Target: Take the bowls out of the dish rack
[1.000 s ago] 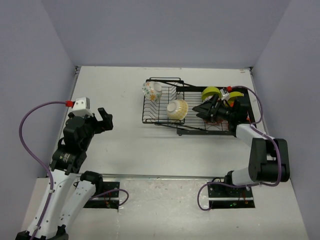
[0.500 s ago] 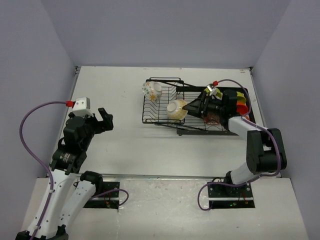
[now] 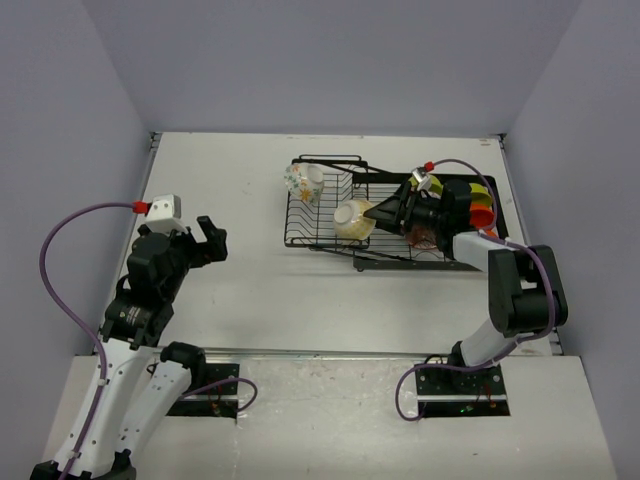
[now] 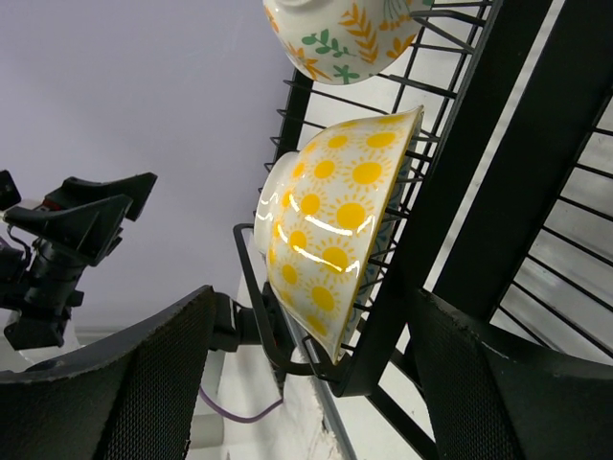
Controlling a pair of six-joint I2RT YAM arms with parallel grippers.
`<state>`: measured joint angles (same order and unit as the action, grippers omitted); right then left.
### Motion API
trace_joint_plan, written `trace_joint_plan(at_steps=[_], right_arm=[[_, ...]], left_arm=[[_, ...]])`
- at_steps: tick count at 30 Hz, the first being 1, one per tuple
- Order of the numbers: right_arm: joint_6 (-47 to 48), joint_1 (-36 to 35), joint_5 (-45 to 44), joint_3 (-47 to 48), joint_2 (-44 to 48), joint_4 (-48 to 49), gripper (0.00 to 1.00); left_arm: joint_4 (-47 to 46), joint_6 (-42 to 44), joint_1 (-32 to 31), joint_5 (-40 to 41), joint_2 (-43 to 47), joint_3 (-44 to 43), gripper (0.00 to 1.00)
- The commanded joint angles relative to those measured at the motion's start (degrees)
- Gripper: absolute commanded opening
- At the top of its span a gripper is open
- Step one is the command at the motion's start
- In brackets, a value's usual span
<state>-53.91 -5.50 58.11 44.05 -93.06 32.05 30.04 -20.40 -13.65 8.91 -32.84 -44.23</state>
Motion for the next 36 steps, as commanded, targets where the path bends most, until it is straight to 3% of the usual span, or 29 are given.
trace_joint_plan(at_steps=[1,23,36], right_arm=[[-1.37,0.05,1.48,-0.55,0.42,5.30,0.80],[-6.55,1.01,6.31,-0.99,-2.65,13.99,0.74],[-24.47,0.93,11.68,-2.30,-12.14,42.02,0.65]], left_arm=[[-2.09,0.10,-0.50,-0.73,0.06,0.02,1.00],[-2.09,0.10,-1.20,-1.00,-0.29,0.02,1.00],[-2.09,0.10,-1.56,-0.91,-0.12,0.02,1.00]])
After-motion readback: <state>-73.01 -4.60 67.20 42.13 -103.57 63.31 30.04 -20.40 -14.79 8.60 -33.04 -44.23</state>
